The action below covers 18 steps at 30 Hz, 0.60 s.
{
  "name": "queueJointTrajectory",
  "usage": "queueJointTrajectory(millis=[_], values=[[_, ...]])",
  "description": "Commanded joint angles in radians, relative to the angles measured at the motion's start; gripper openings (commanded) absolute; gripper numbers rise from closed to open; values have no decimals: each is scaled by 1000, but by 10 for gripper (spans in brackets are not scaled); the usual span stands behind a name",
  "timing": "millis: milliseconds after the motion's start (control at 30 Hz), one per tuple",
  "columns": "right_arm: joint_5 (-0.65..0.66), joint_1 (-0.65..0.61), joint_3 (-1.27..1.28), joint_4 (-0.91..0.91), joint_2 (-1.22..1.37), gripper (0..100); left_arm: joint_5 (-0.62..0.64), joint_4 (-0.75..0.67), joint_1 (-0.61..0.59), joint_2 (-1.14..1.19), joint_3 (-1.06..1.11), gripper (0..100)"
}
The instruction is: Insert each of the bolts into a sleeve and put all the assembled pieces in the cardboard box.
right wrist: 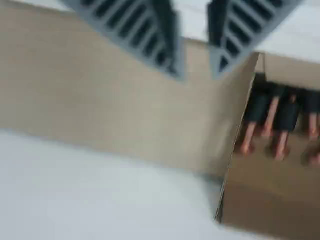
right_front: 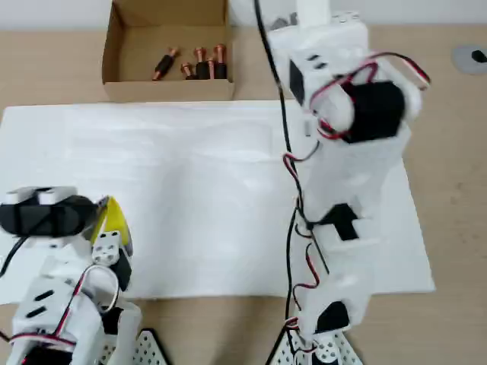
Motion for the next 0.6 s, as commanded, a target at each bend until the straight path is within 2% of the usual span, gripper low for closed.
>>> queueJointTrajectory(millis=[0,167,433,567], values=[[6,24,-30,17,-127,10,0,35,-9,-7,21,7],[5,25,228,18,-320,10,0,38,-14,-7,26,7],[8,24,1167,3,-872,10,2,38,-15,-7,95,8],[8,68,1557,-80,-1087,10,2,34,-15,-7,150,9]])
